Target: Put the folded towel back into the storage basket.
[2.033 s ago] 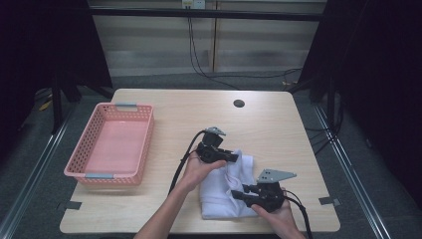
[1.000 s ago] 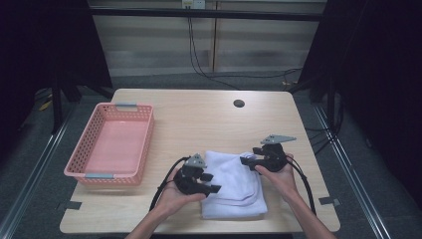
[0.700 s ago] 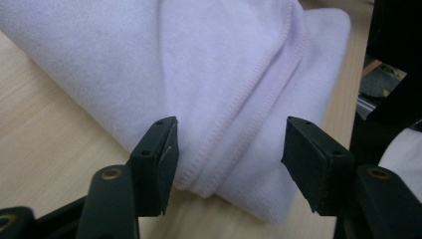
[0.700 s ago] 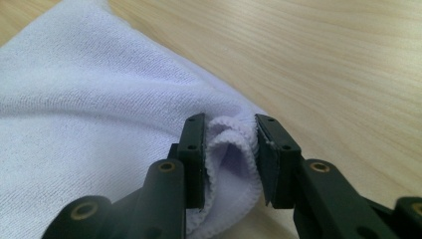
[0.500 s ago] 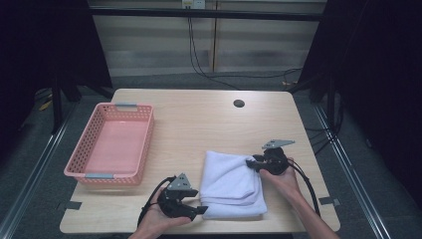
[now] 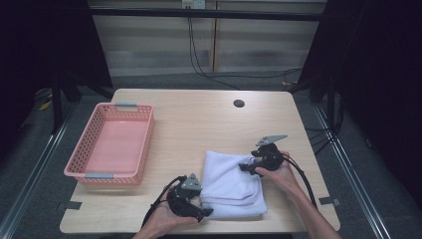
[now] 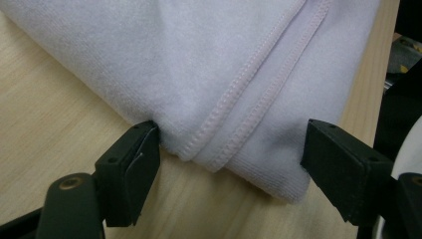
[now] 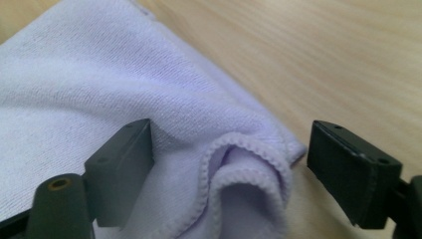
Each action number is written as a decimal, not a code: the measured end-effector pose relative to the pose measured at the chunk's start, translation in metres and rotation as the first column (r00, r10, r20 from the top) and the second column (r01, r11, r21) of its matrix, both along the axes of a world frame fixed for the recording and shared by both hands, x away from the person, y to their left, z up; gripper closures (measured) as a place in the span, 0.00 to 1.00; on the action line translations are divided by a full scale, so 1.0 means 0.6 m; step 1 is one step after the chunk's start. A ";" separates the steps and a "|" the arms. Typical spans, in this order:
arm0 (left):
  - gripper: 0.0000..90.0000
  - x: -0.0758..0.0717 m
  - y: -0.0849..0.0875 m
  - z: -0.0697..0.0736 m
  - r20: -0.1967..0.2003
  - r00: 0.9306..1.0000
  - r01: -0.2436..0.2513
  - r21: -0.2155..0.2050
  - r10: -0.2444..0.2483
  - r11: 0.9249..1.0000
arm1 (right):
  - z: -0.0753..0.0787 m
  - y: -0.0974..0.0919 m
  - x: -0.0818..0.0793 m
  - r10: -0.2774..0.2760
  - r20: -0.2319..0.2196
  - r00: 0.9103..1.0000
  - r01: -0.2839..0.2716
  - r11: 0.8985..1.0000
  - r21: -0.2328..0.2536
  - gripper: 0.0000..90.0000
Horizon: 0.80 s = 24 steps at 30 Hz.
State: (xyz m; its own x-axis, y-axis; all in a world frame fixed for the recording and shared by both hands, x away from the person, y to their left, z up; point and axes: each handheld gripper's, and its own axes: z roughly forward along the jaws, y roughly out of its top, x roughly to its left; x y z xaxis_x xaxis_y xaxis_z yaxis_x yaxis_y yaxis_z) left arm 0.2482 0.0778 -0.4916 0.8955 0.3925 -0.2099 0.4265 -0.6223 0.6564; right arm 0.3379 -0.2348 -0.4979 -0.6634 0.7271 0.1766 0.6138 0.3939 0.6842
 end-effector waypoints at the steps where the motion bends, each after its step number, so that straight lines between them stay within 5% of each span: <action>1: 0.25 0.001 0.001 0.000 -0.003 1.000 0.007 -0.002 -0.007 1.000 | -0.004 0.001 0.000 0.008 -0.006 1.000 -0.008 1.000 0.008 0.20; 6: 0.22 -0.001 -0.001 0.000 -0.002 1.000 0.013 -0.014 -0.013 1.000 | -0.003 -0.001 -0.003 0.019 -0.038 0.999 -0.017 0.998 0.054 0.18; 17: 0.17 -0.003 -0.010 -0.005 0.010 1.000 0.010 0.012 -0.010 1.000 | -0.009 0.007 -0.001 0.045 -0.021 0.999 -0.045 0.999 0.003 0.15; 20: 0.14 -0.012 -0.014 -0.007 0.017 0.999 0.034 0.013 -0.034 0.999 | -0.009 0.009 -0.002 0.061 -0.020 0.998 -0.061 0.998 0.014 0.21; 24: 0.15 -0.022 -0.019 -0.007 0.023 0.998 0.056 0.008 -0.056 0.998 | -0.006 0.016 -0.009 0.092 -0.021 0.996 -0.092 0.996 0.008 0.40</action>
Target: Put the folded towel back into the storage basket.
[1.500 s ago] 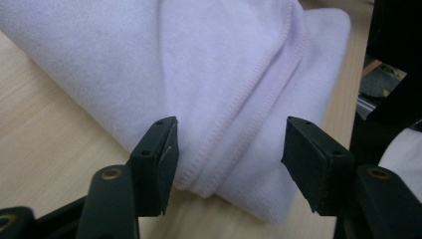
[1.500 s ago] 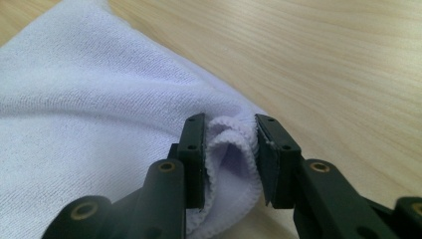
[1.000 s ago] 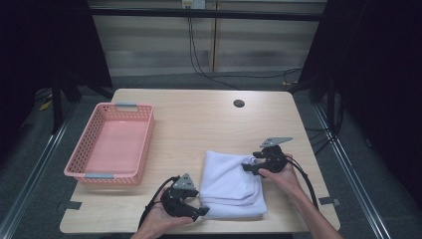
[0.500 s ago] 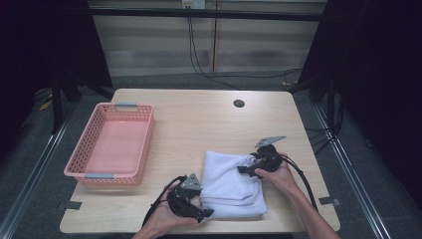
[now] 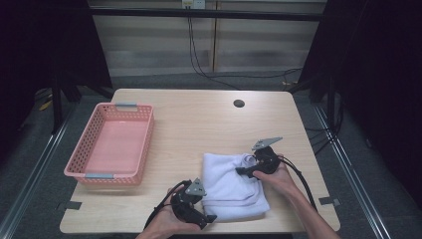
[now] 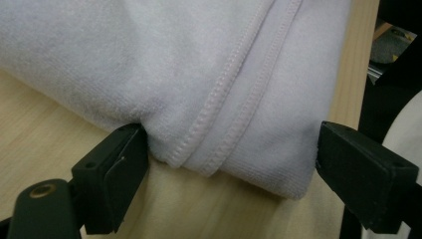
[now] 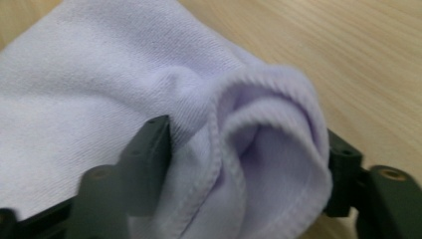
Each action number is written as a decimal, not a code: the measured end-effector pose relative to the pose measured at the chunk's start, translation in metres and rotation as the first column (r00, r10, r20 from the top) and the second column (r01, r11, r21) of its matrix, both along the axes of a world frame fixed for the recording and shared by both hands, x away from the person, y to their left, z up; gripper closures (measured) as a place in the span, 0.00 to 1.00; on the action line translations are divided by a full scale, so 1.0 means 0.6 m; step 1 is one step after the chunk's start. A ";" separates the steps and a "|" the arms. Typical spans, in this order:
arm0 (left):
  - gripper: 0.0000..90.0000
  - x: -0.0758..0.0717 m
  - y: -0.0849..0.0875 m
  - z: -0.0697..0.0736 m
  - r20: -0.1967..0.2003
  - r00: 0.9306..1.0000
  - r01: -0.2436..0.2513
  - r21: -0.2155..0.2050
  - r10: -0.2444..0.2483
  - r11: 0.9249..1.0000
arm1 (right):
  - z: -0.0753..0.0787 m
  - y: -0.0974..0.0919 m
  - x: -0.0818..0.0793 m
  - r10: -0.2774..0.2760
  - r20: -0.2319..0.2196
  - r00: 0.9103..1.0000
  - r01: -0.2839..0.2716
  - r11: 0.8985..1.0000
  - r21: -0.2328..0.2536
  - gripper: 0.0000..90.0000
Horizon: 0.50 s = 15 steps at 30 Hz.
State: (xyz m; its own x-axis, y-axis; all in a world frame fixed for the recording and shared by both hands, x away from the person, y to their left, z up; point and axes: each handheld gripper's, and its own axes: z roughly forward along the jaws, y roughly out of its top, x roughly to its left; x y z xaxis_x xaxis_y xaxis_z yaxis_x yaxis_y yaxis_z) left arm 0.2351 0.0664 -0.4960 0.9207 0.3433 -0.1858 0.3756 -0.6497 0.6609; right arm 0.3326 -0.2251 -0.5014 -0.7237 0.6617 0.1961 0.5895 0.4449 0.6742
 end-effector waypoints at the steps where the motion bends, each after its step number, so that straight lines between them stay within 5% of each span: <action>1: 0.14 -0.001 -0.002 0.001 0.005 1.000 0.005 0.012 -0.005 1.000 | 0.001 0.001 -0.002 0.005 -0.003 1.000 -0.005 1.000 0.004 0.43; 7: 0.09 -0.015 -0.019 -0.002 0.035 0.999 0.014 0.026 -0.015 1.000 | -0.002 0.001 0.000 0.012 -0.014 1.000 -0.011 0.999 0.047 0.58; 10: 0.15 -0.021 -0.027 0.000 0.108 0.994 0.005 0.076 -0.013 0.997 | -0.004 0.001 0.000 0.012 -0.030 0.999 -0.010 0.997 0.073 0.65; 12: 0.23 -0.022 -0.030 0.002 0.119 0.993 -0.017 0.086 0.007 0.996 | -0.004 0.001 0.000 0.013 -0.030 0.999 -0.011 0.997 0.072 0.68; 15: 0.58 -0.012 -0.022 0.004 0.113 0.993 -0.050 0.038 0.045 0.998 | -0.002 0.004 -0.003 0.010 -0.026 1.000 -0.009 0.998 0.067 0.70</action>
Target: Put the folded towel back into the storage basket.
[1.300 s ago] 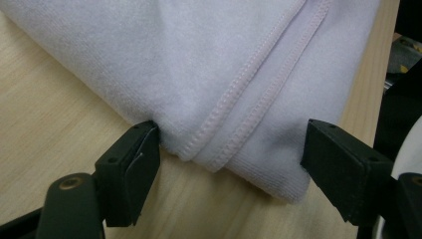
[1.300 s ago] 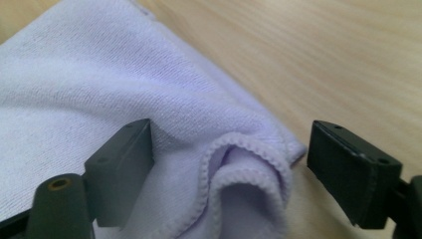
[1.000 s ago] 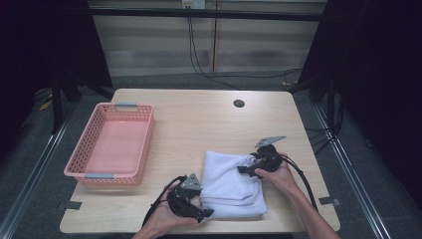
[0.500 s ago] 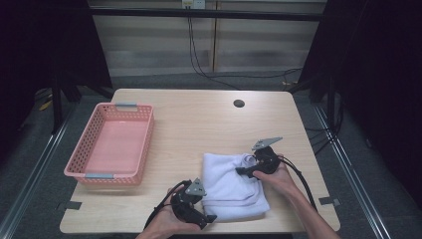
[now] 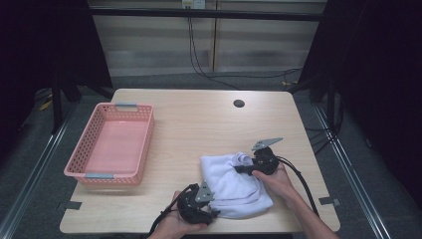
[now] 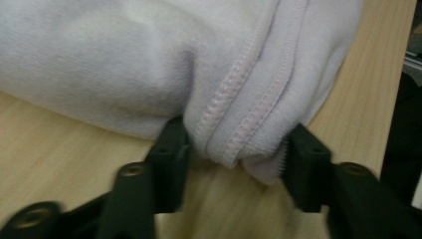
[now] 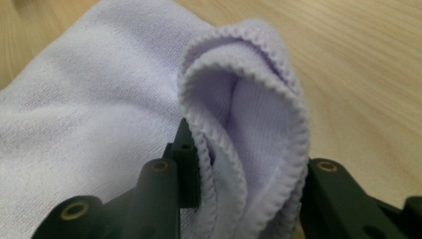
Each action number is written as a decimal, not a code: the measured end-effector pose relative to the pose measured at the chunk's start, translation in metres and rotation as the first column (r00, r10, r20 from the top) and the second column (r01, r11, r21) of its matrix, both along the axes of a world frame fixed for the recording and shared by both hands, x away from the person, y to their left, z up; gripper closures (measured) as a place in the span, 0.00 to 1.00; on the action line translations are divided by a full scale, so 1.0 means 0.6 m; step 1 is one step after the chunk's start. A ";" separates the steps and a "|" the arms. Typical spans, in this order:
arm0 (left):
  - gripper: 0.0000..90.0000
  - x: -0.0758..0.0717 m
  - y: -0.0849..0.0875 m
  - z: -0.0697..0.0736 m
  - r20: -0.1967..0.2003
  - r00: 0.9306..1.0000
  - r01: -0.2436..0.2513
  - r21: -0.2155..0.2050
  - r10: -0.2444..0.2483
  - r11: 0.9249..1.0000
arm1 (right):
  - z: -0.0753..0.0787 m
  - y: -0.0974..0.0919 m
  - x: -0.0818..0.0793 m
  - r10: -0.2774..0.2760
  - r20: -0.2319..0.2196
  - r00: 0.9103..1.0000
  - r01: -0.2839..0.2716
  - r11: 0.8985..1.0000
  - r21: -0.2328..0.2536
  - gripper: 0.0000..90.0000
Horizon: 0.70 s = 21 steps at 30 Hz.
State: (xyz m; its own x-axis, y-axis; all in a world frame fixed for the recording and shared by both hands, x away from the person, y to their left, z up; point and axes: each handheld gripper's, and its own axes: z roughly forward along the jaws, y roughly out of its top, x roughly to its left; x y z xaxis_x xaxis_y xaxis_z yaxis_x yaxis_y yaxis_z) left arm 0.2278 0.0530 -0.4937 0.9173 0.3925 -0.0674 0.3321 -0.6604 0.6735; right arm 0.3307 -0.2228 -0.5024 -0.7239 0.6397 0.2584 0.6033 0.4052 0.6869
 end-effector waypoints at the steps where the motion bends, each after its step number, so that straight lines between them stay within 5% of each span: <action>1: 0.65 0.006 0.005 0.001 -0.002 1.000 0.011 0.003 -0.011 1.000 | 0.000 0.000 -0.001 -0.005 0.000 1.000 0.005 1.000 0.001 0.71; 4: 0.71 0.022 0.016 0.001 -0.085 0.996 0.001 -0.055 -0.006 0.998 | 0.002 0.001 -0.002 -0.028 -0.011 1.000 0.028 1.000 0.007 0.72; 8: 0.73 0.025 0.025 0.010 -0.110 0.994 -0.018 -0.121 0.005 0.992 | 0.009 0.000 0.000 -0.046 -0.014 0.999 0.047 0.999 0.010 0.74; 15: 0.75 0.040 0.045 0.043 -0.096 0.995 -0.045 -0.207 0.025 0.977 | 0.033 -0.014 0.006 -0.093 -0.012 0.996 0.094 0.993 0.067 0.75; 21: 0.75 0.050 0.044 0.056 -0.095 0.995 -0.040 -0.228 0.018 0.973 | 0.050 -0.019 0.014 -0.111 -0.009 0.994 0.111 0.988 0.104 0.76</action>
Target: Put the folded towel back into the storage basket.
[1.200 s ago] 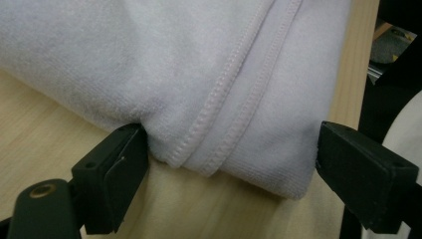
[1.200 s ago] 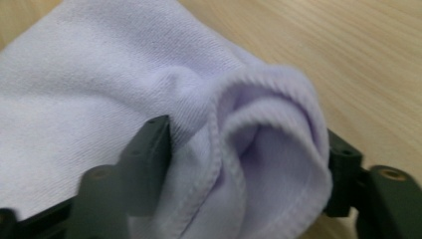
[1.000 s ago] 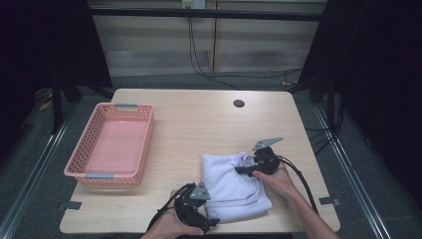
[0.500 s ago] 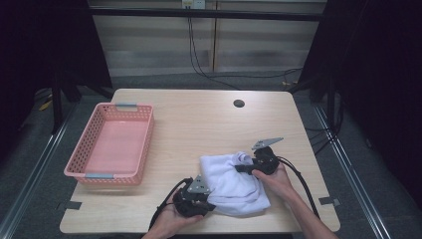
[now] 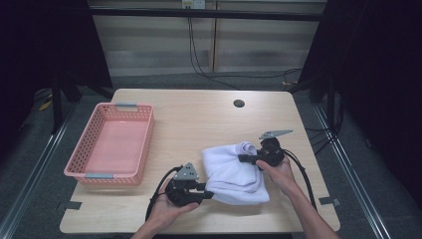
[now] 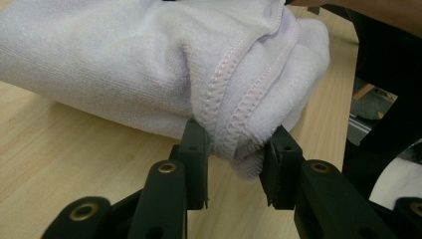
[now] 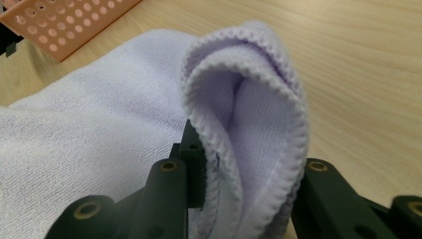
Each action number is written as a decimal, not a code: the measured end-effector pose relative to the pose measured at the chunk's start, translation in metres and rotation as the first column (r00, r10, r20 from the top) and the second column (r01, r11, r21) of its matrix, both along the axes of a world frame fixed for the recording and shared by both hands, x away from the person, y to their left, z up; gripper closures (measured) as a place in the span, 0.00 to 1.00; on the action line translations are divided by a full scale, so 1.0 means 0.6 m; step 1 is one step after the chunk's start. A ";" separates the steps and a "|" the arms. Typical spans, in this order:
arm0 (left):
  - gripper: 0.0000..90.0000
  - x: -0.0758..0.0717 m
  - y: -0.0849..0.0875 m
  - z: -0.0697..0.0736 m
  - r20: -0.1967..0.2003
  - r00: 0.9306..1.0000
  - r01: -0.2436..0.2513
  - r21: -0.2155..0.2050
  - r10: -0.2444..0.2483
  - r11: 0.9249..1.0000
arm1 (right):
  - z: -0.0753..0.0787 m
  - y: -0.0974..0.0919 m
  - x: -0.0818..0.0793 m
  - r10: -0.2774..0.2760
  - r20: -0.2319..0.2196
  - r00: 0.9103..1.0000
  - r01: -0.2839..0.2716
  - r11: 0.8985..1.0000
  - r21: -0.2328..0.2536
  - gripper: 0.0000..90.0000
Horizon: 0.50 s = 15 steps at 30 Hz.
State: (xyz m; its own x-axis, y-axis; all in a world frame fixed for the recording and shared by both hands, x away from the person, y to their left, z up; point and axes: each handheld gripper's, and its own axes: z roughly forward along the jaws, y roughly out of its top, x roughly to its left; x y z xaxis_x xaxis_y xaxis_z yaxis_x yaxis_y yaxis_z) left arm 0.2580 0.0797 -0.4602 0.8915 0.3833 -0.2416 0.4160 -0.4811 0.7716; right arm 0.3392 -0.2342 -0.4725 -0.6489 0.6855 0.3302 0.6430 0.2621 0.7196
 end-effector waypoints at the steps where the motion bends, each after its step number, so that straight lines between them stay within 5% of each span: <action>1: 0.75 0.002 0.000 0.002 -0.002 1.000 0.000 -0.001 0.000 1.000 | 0.002 -0.001 0.002 0.000 0.003 1.000 0.000 1.000 0.004 0.76; 7: 0.75 0.017 0.004 0.018 -0.013 1.000 -0.007 -0.045 0.006 0.999 | 0.023 -0.004 0.010 -0.009 0.018 1.000 0.009 1.000 0.016 0.76; 15: 0.75 0.029 0.015 0.038 0.005 1.000 -0.016 -0.053 0.017 0.998 | 0.053 0.000 0.021 -0.014 0.049 0.999 0.012 0.999 0.034 0.76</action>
State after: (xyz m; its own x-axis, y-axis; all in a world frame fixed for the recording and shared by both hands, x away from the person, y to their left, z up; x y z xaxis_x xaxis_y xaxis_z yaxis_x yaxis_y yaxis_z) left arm 0.2751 0.0887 -0.4375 0.8865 0.3846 -0.2574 0.4194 -0.4323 0.7983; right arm 0.3518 -0.2342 -0.4408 -0.6561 0.6830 0.3212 0.6100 0.2292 0.7585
